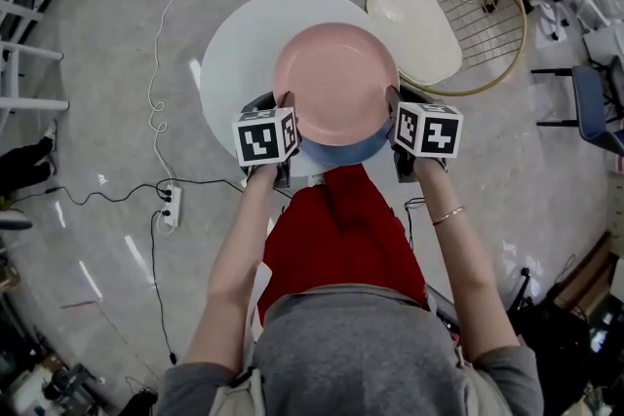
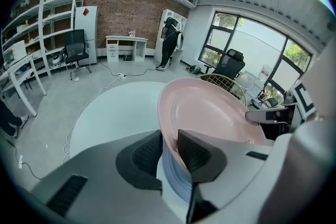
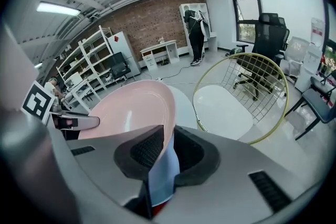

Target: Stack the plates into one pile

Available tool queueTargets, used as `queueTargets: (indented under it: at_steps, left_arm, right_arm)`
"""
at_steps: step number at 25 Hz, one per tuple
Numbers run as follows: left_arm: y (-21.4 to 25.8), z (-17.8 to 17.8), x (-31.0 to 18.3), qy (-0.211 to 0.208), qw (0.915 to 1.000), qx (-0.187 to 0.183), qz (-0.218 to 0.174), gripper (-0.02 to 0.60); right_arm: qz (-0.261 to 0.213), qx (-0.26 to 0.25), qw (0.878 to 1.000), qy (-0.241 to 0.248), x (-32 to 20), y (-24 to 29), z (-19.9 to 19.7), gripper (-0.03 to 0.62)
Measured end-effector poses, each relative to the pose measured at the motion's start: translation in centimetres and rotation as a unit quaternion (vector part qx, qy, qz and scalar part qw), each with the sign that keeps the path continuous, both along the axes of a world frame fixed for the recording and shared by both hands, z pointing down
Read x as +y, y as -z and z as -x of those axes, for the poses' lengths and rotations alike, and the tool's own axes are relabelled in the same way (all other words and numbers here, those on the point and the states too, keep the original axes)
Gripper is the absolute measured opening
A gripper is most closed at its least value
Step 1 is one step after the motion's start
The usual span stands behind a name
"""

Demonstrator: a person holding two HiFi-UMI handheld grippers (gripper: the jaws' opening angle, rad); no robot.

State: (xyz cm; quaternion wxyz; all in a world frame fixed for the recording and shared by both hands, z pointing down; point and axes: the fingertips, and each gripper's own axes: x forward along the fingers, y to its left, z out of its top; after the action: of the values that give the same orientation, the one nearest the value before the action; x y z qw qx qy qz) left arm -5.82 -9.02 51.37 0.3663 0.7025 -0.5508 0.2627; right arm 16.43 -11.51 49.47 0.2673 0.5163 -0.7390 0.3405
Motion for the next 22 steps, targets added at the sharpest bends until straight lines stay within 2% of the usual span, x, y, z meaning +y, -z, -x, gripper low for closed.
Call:
queueTargets:
  at_steps: [8, 12, 18, 22]
  left_arm:
    - [-1.7, -1.9, 2.3, -0.039, 0.9990, -0.016, 0.015, 0.103]
    - [-2.5, -2.5, 2.9, -0.049, 0.9983, -0.018, 0.023, 0.106]
    - [-3.5, -3.2, 3.7, -0.064, 0.9970, -0.033, 0.028, 0.109]
    - [-4.1, -3.1, 3.9, -0.069, 0.9960, -0.046, 0.034, 0.112]
  right_arm:
    - [0.015, 0.000, 0.999, -0.035, 3.7, -1.9, -2.1, 0.072]
    - [0.024, -0.008, 0.999, -0.041, 4.8, -3.3, -2.4, 0.072]
    - [0.023, 0.021, 0.999, -0.040, 5.9, -4.3, -3.2, 0.072]
    - [0.034, 0.017, 0.998, -0.043, 6.3, -5.4, -3.2, 0.072]
